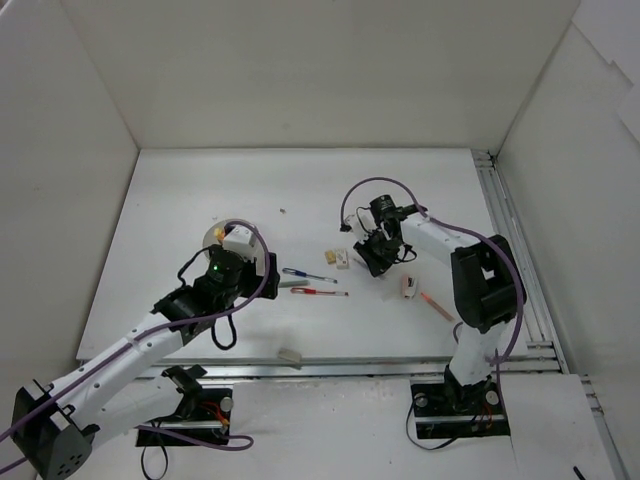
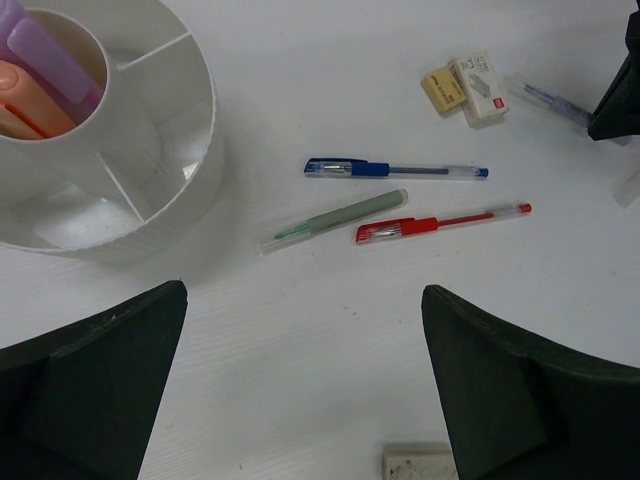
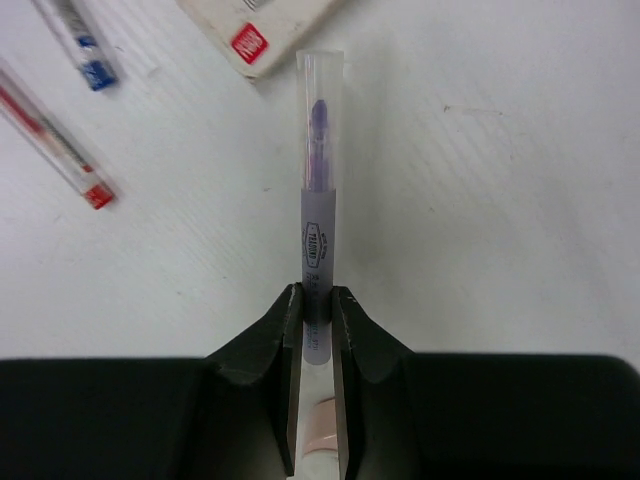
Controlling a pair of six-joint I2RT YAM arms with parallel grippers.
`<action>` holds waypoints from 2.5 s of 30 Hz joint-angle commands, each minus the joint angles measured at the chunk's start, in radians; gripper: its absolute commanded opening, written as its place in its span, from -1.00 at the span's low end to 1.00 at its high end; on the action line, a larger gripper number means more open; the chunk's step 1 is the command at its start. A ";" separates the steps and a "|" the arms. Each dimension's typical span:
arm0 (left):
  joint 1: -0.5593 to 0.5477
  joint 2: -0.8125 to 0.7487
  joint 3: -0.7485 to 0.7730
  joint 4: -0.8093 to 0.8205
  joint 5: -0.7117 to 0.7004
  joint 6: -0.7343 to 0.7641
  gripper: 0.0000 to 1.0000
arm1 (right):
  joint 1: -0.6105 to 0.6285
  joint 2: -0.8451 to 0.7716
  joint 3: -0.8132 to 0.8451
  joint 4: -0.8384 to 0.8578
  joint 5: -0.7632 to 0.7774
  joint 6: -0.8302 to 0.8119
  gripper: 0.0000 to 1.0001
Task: Sort the stationery into containers
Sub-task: Pick up the pen from the center of the board, then place the pen in the storage box.
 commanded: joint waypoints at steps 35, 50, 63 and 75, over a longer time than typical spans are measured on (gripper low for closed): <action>-0.005 0.157 0.097 0.585 0.313 -0.237 -0.59 | 0.415 -0.649 -0.301 0.687 0.112 0.501 -1.00; -0.005 0.014 0.064 0.472 0.079 -0.095 -1.00 | 0.446 -0.638 -0.258 0.570 0.282 0.531 0.84; 0.304 -0.261 -0.038 0.350 -0.377 0.092 -1.00 | 0.426 -0.798 -0.386 0.595 0.450 0.591 0.96; 0.599 0.087 0.032 0.589 -0.024 0.152 -1.00 | 0.401 -0.851 -0.411 0.567 0.465 0.624 0.96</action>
